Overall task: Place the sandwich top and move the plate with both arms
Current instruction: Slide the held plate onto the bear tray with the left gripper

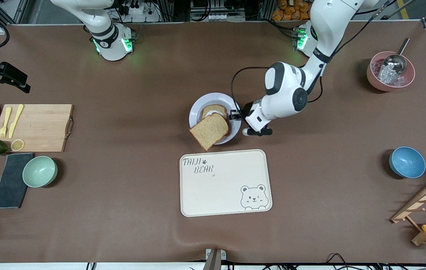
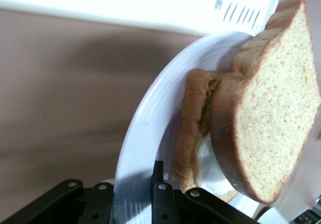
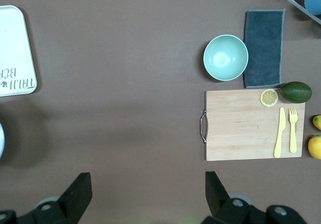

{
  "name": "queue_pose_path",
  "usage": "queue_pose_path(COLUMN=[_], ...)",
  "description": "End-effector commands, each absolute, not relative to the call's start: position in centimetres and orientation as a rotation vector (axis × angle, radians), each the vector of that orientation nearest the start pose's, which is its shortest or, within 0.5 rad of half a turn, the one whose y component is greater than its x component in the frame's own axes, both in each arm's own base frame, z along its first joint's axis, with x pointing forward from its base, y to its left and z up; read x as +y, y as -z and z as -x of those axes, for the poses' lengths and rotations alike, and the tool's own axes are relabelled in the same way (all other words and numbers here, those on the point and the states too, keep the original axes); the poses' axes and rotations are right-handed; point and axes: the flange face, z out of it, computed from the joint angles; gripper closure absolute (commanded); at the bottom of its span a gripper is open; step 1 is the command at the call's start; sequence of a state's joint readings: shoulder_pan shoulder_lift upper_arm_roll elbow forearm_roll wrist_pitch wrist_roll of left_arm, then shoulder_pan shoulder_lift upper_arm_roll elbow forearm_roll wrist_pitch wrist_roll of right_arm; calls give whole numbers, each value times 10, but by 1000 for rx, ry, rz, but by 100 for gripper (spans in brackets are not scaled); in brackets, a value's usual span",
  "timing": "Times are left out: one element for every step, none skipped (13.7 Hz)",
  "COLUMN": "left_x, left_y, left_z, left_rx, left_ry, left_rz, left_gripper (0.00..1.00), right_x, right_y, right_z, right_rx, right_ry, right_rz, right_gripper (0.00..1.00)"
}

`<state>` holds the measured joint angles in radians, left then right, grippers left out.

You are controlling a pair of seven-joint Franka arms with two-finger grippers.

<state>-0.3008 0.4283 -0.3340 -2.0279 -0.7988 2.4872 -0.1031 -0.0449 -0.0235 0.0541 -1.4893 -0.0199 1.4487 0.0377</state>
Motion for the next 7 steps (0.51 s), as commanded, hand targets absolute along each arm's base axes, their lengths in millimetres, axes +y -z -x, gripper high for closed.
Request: queue_pose_path(left_x=[-350,-354,-355,-351,-346,-341,-340], left_y=[-255,-251,-246,-242,-239,-236,-233], left_z=[-541,-555,-568,-582,-592,-601,-610], left_rx=[207,213,221,234,242,244,246], left_ry=[215,206,198,181,165,149,136], left_rz=[-2454,-2441,-2430,-2426,-2427,-2432,-2432], left_gripper=[100,100,100,100,100,100,100], right_x=[1,1,1,0,1,1,1], right_y=[-665,-665,-665,-665,-665,-665,-665], right_z=[-534,-534,-534,-534,-533,-534,-534], right_rx=[81,81,81,84,81,81,81], right_ry=[-16,-16,-16,-16,-18,-16,-16], right_rz=[3164,3164,3164,3164,3164,3164,3164], right_gripper=[0,0,0,0,0,0,0])
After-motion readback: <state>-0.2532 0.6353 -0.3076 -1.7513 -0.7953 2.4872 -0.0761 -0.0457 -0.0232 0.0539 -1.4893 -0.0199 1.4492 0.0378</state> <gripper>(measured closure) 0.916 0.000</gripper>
